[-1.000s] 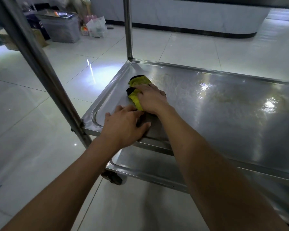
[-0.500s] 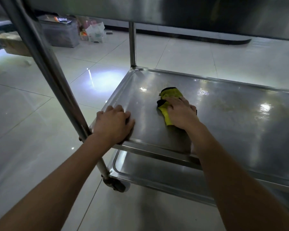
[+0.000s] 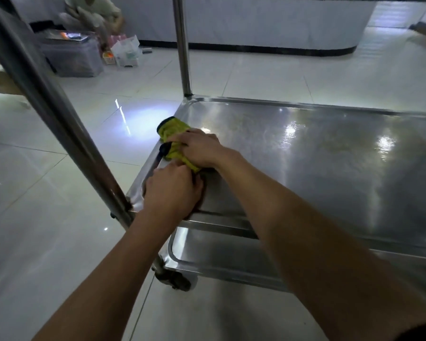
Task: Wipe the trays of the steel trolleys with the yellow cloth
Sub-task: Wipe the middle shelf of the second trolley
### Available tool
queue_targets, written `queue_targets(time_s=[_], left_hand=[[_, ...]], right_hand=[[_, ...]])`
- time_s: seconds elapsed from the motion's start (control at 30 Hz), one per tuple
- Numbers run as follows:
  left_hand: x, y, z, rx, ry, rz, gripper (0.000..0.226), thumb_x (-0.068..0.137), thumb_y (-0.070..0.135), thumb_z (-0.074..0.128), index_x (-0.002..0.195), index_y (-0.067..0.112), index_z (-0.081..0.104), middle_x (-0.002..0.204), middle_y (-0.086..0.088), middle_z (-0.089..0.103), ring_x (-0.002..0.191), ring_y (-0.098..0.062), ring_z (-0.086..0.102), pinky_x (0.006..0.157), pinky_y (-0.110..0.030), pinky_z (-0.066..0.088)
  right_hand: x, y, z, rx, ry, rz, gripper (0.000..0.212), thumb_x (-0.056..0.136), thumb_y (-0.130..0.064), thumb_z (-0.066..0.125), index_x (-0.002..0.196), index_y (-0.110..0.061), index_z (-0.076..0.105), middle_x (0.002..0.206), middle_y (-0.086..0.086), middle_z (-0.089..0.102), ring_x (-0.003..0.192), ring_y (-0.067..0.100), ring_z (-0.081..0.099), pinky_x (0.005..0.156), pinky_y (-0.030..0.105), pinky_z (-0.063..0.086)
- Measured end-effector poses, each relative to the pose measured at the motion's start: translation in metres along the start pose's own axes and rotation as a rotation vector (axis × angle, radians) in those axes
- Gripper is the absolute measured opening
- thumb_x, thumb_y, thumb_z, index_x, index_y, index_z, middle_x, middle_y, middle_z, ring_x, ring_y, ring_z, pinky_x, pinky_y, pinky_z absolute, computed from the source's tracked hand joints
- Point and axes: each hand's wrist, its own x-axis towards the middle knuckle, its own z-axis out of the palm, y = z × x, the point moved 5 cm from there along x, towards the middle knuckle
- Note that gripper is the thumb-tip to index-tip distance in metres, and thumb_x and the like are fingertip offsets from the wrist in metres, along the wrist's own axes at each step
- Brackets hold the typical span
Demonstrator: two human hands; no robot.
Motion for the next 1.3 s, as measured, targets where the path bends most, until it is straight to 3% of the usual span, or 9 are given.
queue_targets(time_s=[0.17,0.3,0.43,0.53,0.6,0.73,0.83,1.1,1.3], left_hand=[[-0.002,0.001,-0.006,-0.001,0.006,0.03,0.039,0.099,0.043,0.045,0.107,0.014,0.07,0.107,-0.005,0.068,0.091,-0.028,0.066,0.08,-0.04,0.055],[-0.001,0.004,-0.008,0.052,-0.013,0.039,0.042,0.1,0.044,0.045,0.095,0.009,0.068,0.101,-0.008,0.061,0.086,-0.031,0.063,0.077,-0.04,0.053],[0.001,0.005,-0.008,0.053,-0.05,0.007,0.042,0.098,0.044,0.046,0.091,0.01,0.07,0.096,-0.005,0.058,0.079,-0.026,0.062,0.076,-0.041,0.056],[-0.001,0.024,-0.015,0.076,-0.004,0.002,0.028,0.094,0.035,0.054,0.104,0.013,0.07,0.118,-0.007,0.059,0.095,-0.031,0.064,0.084,-0.044,0.054],[-0.003,0.065,-0.013,0.039,0.016,0.112,0.031,0.091,0.03,0.06,0.12,0.019,0.065,0.134,-0.007,0.055,0.111,-0.03,0.06,0.09,-0.046,0.05],[-0.013,0.123,0.003,0.034,-0.054,0.19,0.03,0.096,0.036,0.046,0.1,0.016,0.07,0.1,-0.004,0.057,0.086,-0.024,0.057,0.073,-0.039,0.046],[-0.011,0.116,0.004,0.069,-0.058,0.163,0.032,0.096,0.036,0.047,0.101,0.017,0.073,0.104,-0.005,0.059,0.092,-0.029,0.061,0.075,-0.039,0.046],[-0.016,0.119,0.008,0.049,-0.068,0.151,0.032,0.097,0.038,0.048,0.1,0.018,0.073,0.108,-0.006,0.058,0.096,-0.03,0.061,0.08,-0.04,0.047],[-0.023,0.111,0.011,0.047,-0.032,0.268,0.03,0.099,0.038,0.045,0.1,0.023,0.071,0.112,0.0,0.062,0.096,-0.026,0.06,0.076,-0.036,0.04]], right_hand=[[-0.012,0.008,-0.001,0.052,0.038,0.044,0.046,0.1,-0.034,0.032,0.141,-0.053,0.044,0.16,0.0,0.032,0.146,0.025,0.028,0.118,0.049,0.022],[-0.042,0.036,-0.016,0.028,0.102,0.118,0.046,0.102,-0.036,0.032,0.145,-0.045,0.044,0.158,-0.001,0.036,0.148,0.021,0.024,0.118,0.048,0.02],[-0.084,0.081,-0.033,0.019,0.141,0.24,0.047,0.1,-0.037,0.031,0.145,-0.049,0.042,0.159,-0.006,0.034,0.148,0.018,0.021,0.119,0.046,0.017],[-0.112,0.107,-0.041,0.017,0.169,0.303,0.048,0.101,-0.034,0.03,0.146,-0.049,0.039,0.16,-0.007,0.032,0.15,0.017,0.019,0.119,0.045,0.016],[-0.124,0.12,-0.045,0.017,0.186,0.339,0.048,0.101,-0.034,0.03,0.146,-0.049,0.039,0.161,-0.006,0.031,0.15,0.018,0.019,0.119,0.046,0.017],[-0.151,0.143,-0.052,0.025,0.219,0.354,0.046,0.101,-0.035,0.031,0.145,-0.049,0.04,0.16,-0.009,0.033,0.15,0.017,0.018,0.118,0.046,0.016],[-0.188,0.184,-0.065,0.013,0.255,0.426,0.045,0.102,-0.036,0.031,0.144,-0.049,0.041,0.158,-0.012,0.034,0.149,0.014,0.019,0.117,0.044,0.015],[-0.324,0.311,-0.118,-0.029,0.436,0.743,0.043,0.1,-0.033,0.043,0.142,-0.038,0.05,0.152,0.005,0.045,0.141,0.029,0.037,0.117,0.046,0.028],[-0.378,0.338,-0.133,-0.054,0.464,0.913,0.043,0.098,-0.033,0.044,0.14,-0.041,0.05,0.149,0.01,0.048,0.134,0.037,0.043,0.113,0.053,0.03]])
